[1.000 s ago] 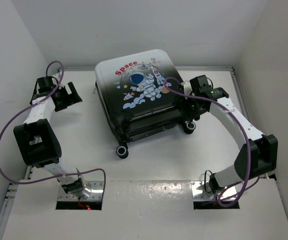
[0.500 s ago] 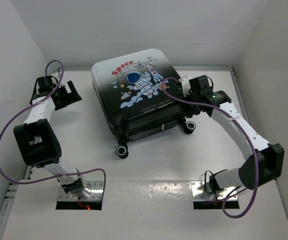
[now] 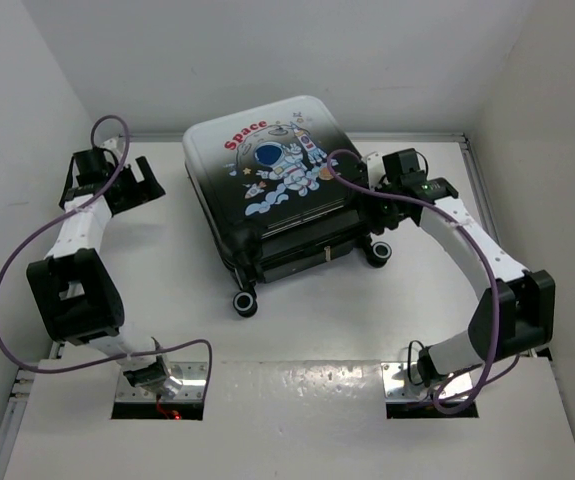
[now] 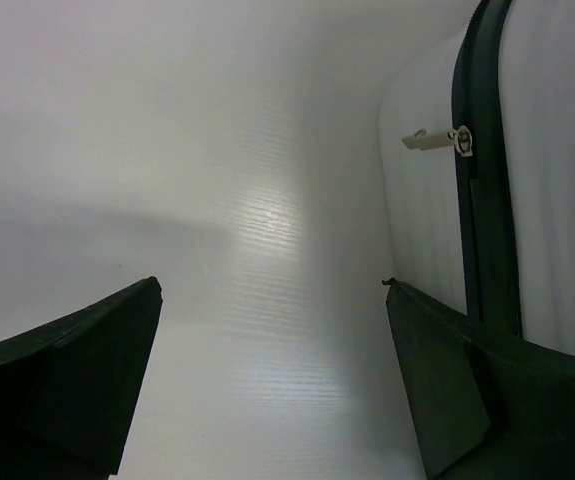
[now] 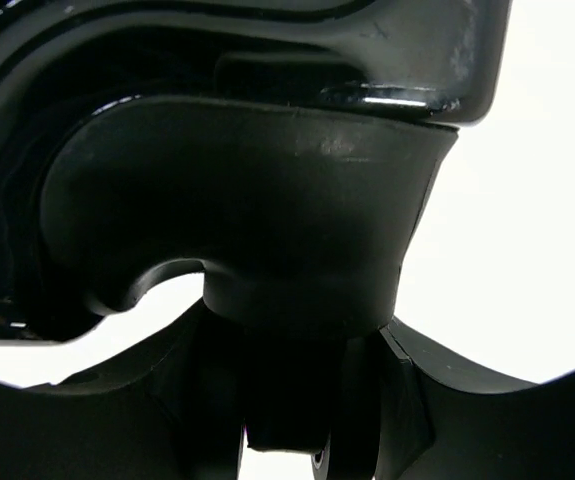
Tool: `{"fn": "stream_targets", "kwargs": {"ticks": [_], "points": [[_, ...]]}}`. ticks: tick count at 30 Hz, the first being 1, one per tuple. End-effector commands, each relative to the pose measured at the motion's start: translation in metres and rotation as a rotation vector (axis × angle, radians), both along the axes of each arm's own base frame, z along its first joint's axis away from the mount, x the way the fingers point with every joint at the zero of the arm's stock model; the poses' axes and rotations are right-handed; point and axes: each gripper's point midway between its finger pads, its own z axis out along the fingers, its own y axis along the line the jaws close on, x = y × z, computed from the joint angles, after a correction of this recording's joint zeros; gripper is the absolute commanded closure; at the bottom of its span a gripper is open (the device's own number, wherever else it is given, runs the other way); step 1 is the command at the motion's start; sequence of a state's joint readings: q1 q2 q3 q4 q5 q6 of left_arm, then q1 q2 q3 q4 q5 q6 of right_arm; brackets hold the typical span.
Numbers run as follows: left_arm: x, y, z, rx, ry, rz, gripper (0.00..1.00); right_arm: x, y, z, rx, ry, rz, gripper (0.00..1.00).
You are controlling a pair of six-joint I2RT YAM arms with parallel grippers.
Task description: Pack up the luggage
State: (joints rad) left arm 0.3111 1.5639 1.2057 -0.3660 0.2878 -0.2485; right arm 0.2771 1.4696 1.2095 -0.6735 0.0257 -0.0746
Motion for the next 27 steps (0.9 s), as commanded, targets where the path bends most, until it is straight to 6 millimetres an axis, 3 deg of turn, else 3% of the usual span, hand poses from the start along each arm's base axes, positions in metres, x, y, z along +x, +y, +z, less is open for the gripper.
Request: {"fn": "stream_targets", "kwargs": {"ticks": [1, 4, 10, 13, 14, 18, 20, 21, 23, 24, 25, 27], "points": [[0.002, -0.004, 0.015, 0.028, -0.020, -0.008, 0.00, 0.033, 0.001, 0.019, 0.051, -0.127, -0.031, 0.98], [0.003, -0.001, 0.002, 0.023, 0.056, 0.029, 0.00, 0.028, -0.002, 0.013, 0.053, -0.101, -0.032, 0.85], [0.004, -0.005, 0.003, 0.011, 0.097, 0.017, 0.00, 0.025, -0.001, 0.022, 0.101, -0.118, -0.040, 0.57], [0.009, -0.010, 0.027, -0.006, -0.079, 0.004, 0.00, 0.025, 0.001, 0.040, 0.141, -0.161, -0.043, 0.45], [0.006, -0.014, 0.049, 0.000, -0.164, -0.005, 0.00, 0.023, 0.001, 0.047, 0.153, -0.178, -0.042, 0.42], [0.006, -0.019, 0.076, 0.054, -0.303, -0.068, 0.00, 0.015, -0.010, 0.071, 0.181, -0.253, -0.102, 0.14], [0.007, -0.012, 0.089, 0.079, -0.324, -0.051, 0.00, 0.014, -0.013, 0.079, 0.191, -0.299, -0.111, 0.12], [0.007, -0.012, 0.093, 0.093, -0.325, -0.059, 0.00, 0.008, -0.017, 0.099, 0.196, -0.367, -0.106, 0.10], [0.007, -0.013, 0.107, 0.117, -0.350, -0.083, 0.00, 0.004, -0.019, 0.099, 0.197, -0.398, -0.102, 0.04], [0.005, -0.013, 0.110, 0.128, -0.359, -0.088, 0.00, 0.000, -0.022, 0.111, 0.201, -0.447, -0.110, 0.02], [0.006, -0.018, 0.115, 0.116, -0.374, -0.115, 0.00, -0.009, -0.023, 0.103, 0.202, -0.446, -0.108, 0.02], [0.001, -0.026, 0.127, 0.110, -0.405, -0.172, 0.00, -0.014, -0.020, 0.111, 0.230, -0.486, -0.117, 0.06]]}}
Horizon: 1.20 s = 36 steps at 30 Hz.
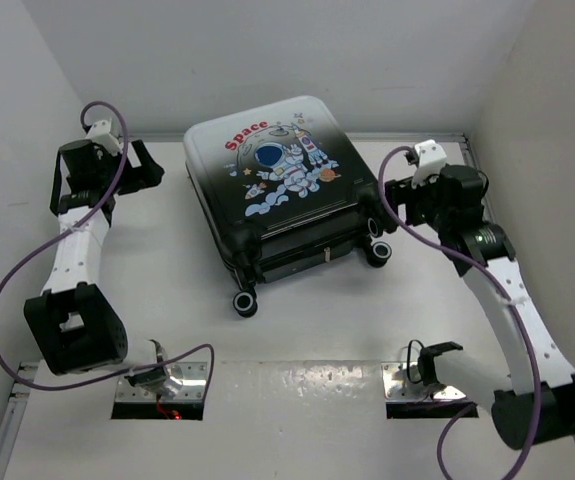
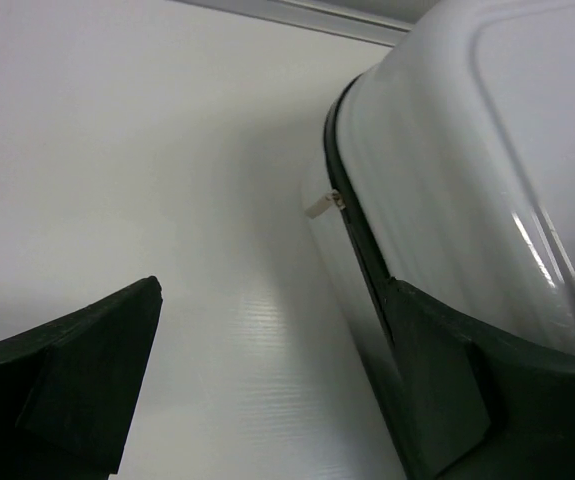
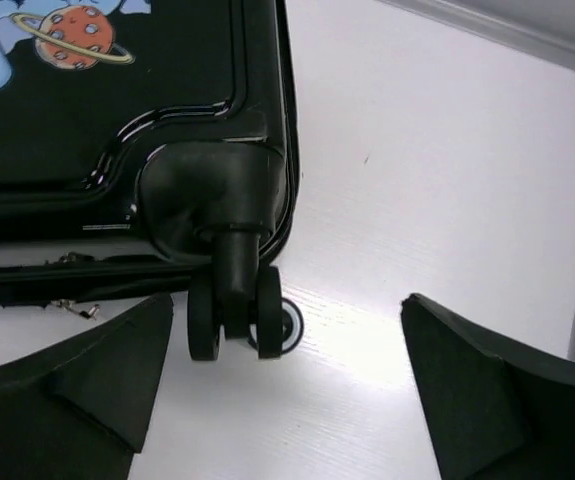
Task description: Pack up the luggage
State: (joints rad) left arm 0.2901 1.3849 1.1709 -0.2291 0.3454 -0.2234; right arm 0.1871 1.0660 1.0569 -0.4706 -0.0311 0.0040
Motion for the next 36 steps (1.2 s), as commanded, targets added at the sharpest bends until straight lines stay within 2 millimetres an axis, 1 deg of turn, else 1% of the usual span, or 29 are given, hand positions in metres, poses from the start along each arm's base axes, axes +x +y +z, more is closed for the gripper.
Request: {"fn": "stream_targets", "kwargs": {"ticks": [1, 2, 3, 4, 5, 6, 7, 8, 9, 10, 11, 12, 13, 14, 15, 16, 17, 18, 20, 24, 25, 26, 28, 30, 31, 33, 34, 35, 36], "points": [[-0.002, -0.013, 0.050, 0.046, -0.140, -0.124, 0.00, -0.008, 0.004, 0.001, 0.057, -0.053, -0.022, 0.23], [-0.009, -0.027, 0.062, 0.031, -0.173, -0.191, 0.00, -0.011, 0.007, -0.005, 0.094, -0.027, -0.038, 0.31], [-0.010, -0.032, 0.062, 0.035, -0.181, -0.227, 0.00, -0.014, 0.008, -0.012, 0.113, -0.004, -0.049, 0.38], [-0.012, -0.035, 0.071, 0.046, -0.204, -0.246, 0.00, -0.020, 0.015, -0.024, 0.162, 0.039, -0.046, 0.45], [-0.016, -0.041, 0.063, 0.039, -0.168, -0.262, 0.00, -0.028, 0.021, -0.038, 0.211, 0.087, -0.050, 0.54], [-0.019, -0.041, 0.070, 0.056, -0.176, -0.267, 0.00, -0.037, 0.026, -0.058, 0.225, 0.134, -0.019, 0.59], [-0.023, -0.045, 0.074, 0.067, -0.184, -0.279, 0.00, -0.053, 0.052, -0.060, 0.322, 0.163, 0.108, 0.64], [-0.025, -0.044, 0.079, 0.077, -0.195, -0.270, 0.00, -0.060, 0.066, -0.070, 0.386, 0.158, 0.134, 0.74], [-0.029, -0.046, 0.075, 0.075, -0.190, -0.269, 0.00, -0.065, 0.075, -0.084, 0.394, 0.131, 0.152, 0.76], [-0.033, -0.046, 0.076, 0.088, -0.198, -0.273, 0.00, -0.062, 0.084, -0.075, 0.421, 0.061, 0.178, 0.76], [-0.042, -0.049, 0.084, 0.100, -0.223, -0.273, 0.00, -0.078, 0.093, -0.101, 0.415, 0.093, 0.212, 0.60], [-0.049, -0.047, 0.077, 0.096, -0.213, -0.264, 0.00, -0.080, 0.108, -0.092, 0.412, 0.033, 0.256, 0.55], [-0.054, -0.049, 0.076, 0.098, -0.217, -0.264, 0.00, -0.076, 0.104, -0.099, 0.393, 0.031, 0.218, 0.50], [-0.063, -0.052, 0.082, 0.095, -0.237, -0.260, 0.00, -0.084, 0.111, -0.116, 0.364, 0.063, 0.235, 0.46], [-0.069, -0.056, 0.072, 0.075, -0.221, -0.265, 0.00, -0.081, 0.117, -0.110, 0.379, 0.021, 0.247, 0.45], [-0.073, -0.057, 0.069, 0.075, -0.220, -0.265, 0.00, -0.075, 0.114, -0.109, 0.374, -0.011, 0.207, 0.45], [-0.081, -0.063, 0.072, 0.062, -0.235, -0.281, 0.00, -0.085, 0.121, -0.132, 0.346, 0.029, 0.235, 0.45], [-0.086, -0.067, 0.064, 0.038, -0.220, -0.288, 0.00, -0.078, 0.127, -0.121, 0.365, -0.036, 0.253, 0.45], [-0.093, -0.073, 0.062, 0.012, -0.220, -0.303, 0.00, -0.071, 0.130, -0.130, 0.358, -0.053, 0.233, 0.45], [-0.106, -0.083, 0.054, -0.013, -0.188, -0.319, 0.00, -0.062, 0.141, -0.136, 0.376, -0.092, 0.229, 0.42], [-0.107, -0.084, 0.053, -0.016, -0.179, -0.319, 0.00, -0.060, 0.142, -0.132, 0.392, -0.108, 0.237, 0.42], [-0.110, -0.084, 0.058, -0.002, -0.191, -0.323, 0.00, -0.061, 0.144, -0.137, 0.387, -0.097, 0.251, 0.42], [-0.110, -0.082, 0.055, -0.003, -0.177, -0.310, 0.00, -0.061, 0.145, -0.140, 0.383, -0.106, 0.252, 0.42], [-0.110, -0.082, 0.059, 0.001, -0.185, -0.310, 0.00, -0.059, 0.140, -0.149, 0.357, -0.100, 0.239, 0.40], [-0.109, -0.081, 0.059, 0.004, -0.184, -0.301, 0.00, -0.057, 0.142, -0.144, 0.369, -0.123, 0.245, 0.40], [-0.109, -0.081, 0.059, 0.004, -0.184, -0.301, 0.00, -0.054, 0.143, -0.146, 0.362, -0.126, 0.243, 0.40], [-0.109, -0.081, 0.059, 0.004, -0.184, -0.301, 0.00, -0.051, 0.146, -0.140, 0.369, -0.148, 0.250, 0.40], [-0.108, -0.080, 0.056, -0.009, -0.173, -0.298, 0.00, -0.048, 0.148, -0.143, 0.360, -0.141, 0.261, 0.40], [-0.108, -0.080, 0.056, -0.009, -0.172, -0.298, 0.00, -0.044, 0.151, -0.137, 0.377, -0.156, 0.261, 0.40]]}}
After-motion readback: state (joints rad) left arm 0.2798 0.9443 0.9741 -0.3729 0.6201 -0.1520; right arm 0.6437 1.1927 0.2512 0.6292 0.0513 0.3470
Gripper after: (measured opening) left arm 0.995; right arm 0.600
